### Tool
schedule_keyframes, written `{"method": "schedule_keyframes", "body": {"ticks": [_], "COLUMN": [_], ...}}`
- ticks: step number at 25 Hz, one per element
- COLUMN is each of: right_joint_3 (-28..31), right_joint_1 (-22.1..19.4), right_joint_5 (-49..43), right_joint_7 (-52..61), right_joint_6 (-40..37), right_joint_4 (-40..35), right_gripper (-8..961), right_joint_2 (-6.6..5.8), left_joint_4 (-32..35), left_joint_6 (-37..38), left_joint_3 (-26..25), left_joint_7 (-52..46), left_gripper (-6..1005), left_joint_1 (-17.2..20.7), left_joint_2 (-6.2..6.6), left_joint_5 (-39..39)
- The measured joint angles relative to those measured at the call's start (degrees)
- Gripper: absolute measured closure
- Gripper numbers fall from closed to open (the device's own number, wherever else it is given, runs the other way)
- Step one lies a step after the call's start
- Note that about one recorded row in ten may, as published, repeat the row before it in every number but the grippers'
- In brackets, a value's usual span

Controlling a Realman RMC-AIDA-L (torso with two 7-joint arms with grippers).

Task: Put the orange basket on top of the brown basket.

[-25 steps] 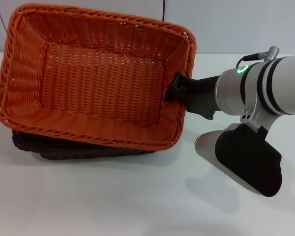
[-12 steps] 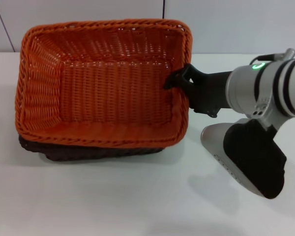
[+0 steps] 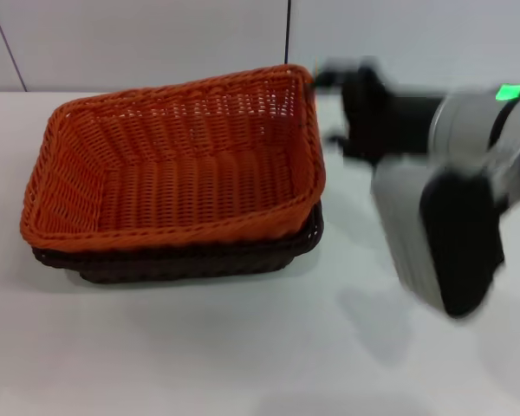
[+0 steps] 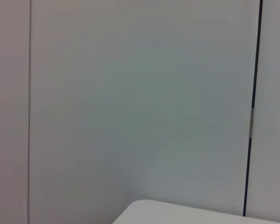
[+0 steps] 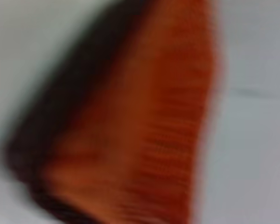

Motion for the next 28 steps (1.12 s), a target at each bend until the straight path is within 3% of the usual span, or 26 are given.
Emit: {"method": "schedule_keyframes", "body": {"ticks": [2, 3, 4, 6, 7, 10, 11, 12, 15, 20, 21, 28], "right_joint_3": [1.9, 4.35, 4.35, 7.98, 7.98, 10.06, 9.89, 9.89, 8.08, 3.76, 2.81, -0.81], "right_joint_1": [-1.56, -3.05, -3.05, -5.94, -5.94, -10.1, -11.92, -11.92, -13.76, -14.9, -14.55, -12.88], "right_joint_5": [-0.35, -0.53, -0.53, -0.05, -0.05, 3.33, 8.36, 8.36, 18.13, 24.83, 25.72, 28.76], "right_joint_7": [6.5, 16.81, 16.81, 37.12, 37.12, 58.88, 66.86, 66.86, 71.8, 79.26, 84.06, 87.44], "right_joint_6": [7.85, 17.81, 17.81, 33.23, 33.23, 50.94, 61.67, 61.67, 80.92, 105.06, 111.59, 122.53], "right_joint_4": [0.09, 1.72, 1.72, 8.26, 8.26, 19.13, 26.74, 26.74, 39.24, 55.38, 61.38, 69.14], "right_gripper": [302, 302, 302, 302, 302, 302, 302, 302, 302, 302, 302, 302], "right_joint_2": [0.71, 1.07, 1.07, 1.31, 1.31, 1.25, 1.12, 1.12, 1.08, 1.17, 1.17, 1.24], "left_joint_4": [0.0, -0.07, -0.2, -0.54, -0.68, -0.8, -0.85, -0.9, -0.94, -0.96, -0.97, -0.94], "left_joint_6": [0.06, 0.13, 0.27, 0.81, 1.21, 2.09, 2.34, 2.45, 3.22, 4.3, 4.57, 5.43], "left_joint_3": [0.0, 0.0, 0.0, 0.0, 0.0, 0.0, 0.0, 0.0, 0.0, -0.63, -0.79, -0.9], "left_joint_7": [0.14, 0.11, 0.03, -0.16, -0.17, -0.42, -0.72, -0.95, -1.27, -1.33, -1.33, -1.34], "left_gripper": [215, 215, 215, 215, 215, 215, 215, 215, 214, 214, 214, 214], "left_joint_1": [-0.15, -0.2, -0.2, -0.14, -0.08, -0.07, -0.06, -0.06, -0.08, 0.32, 0.51, 1.35], "left_joint_2": [0.01, 0.02, 0.01, -0.04, -0.09, -0.16, -0.16, -0.16, -0.02, 0.09, 0.1, 0.12], "left_joint_5": [-0.01, -0.01, -0.02, -0.01, 0.0, -0.01, -0.02, -0.02, 0.0, -0.02, -0.03, -0.02]}}
